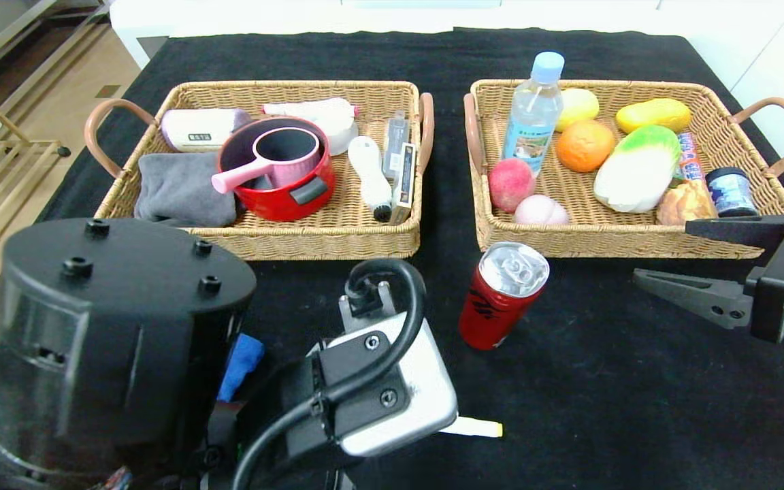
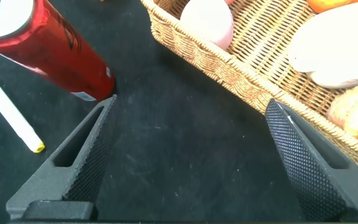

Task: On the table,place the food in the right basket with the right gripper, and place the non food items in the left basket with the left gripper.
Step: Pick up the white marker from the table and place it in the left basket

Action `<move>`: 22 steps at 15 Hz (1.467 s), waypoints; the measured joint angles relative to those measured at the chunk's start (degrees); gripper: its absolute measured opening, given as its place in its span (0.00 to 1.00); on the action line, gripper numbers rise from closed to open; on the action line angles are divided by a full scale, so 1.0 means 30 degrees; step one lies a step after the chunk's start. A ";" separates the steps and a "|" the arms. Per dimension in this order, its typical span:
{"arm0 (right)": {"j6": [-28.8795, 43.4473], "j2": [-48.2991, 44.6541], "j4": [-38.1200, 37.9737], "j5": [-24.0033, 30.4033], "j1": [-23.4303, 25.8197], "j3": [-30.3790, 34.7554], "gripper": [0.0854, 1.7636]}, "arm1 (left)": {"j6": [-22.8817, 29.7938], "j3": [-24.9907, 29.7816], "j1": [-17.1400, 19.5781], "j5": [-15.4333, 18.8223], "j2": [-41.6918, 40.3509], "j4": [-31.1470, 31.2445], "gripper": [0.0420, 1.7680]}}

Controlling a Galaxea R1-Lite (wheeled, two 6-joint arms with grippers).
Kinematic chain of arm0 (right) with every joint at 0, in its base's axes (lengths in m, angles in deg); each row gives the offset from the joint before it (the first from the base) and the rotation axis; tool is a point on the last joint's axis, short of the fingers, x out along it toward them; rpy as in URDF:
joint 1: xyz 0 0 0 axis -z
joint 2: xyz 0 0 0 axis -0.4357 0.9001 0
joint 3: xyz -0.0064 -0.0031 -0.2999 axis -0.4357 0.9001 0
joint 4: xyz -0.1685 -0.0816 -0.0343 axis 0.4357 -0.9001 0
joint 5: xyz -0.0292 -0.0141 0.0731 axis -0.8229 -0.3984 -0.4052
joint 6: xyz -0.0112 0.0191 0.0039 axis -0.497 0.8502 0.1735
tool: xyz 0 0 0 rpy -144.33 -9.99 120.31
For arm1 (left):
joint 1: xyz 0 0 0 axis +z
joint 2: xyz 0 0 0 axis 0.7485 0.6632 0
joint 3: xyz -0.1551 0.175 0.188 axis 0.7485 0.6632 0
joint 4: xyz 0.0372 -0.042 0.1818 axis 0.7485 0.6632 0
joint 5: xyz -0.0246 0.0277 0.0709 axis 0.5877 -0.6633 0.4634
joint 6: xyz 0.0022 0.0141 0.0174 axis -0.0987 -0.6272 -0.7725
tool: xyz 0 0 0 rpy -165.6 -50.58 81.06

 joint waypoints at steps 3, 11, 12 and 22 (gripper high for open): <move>-0.0008 0.0000 0.0000 -0.0008 0.0008 0.0000 0.97 | -0.1296 0.0102 0.0057 0.0256 -0.0358 0.1308 0.96; -0.0008 0.0171 -0.0008 -0.0012 0.0093 -0.0057 0.97 | -0.3604 0.0614 0.0085 -0.2381 0.0232 0.2975 0.97; 0.0000 0.0207 -0.0008 -0.0020 0.0118 -0.0057 0.97 | -0.3686 0.0662 0.0093 -0.2613 0.0459 0.2966 0.97; 0.0008 0.0280 0.0000 0.0110 0.0256 -0.0114 0.97 | -0.3694 0.0451 0.0561 -0.2686 0.2621 0.1796 0.97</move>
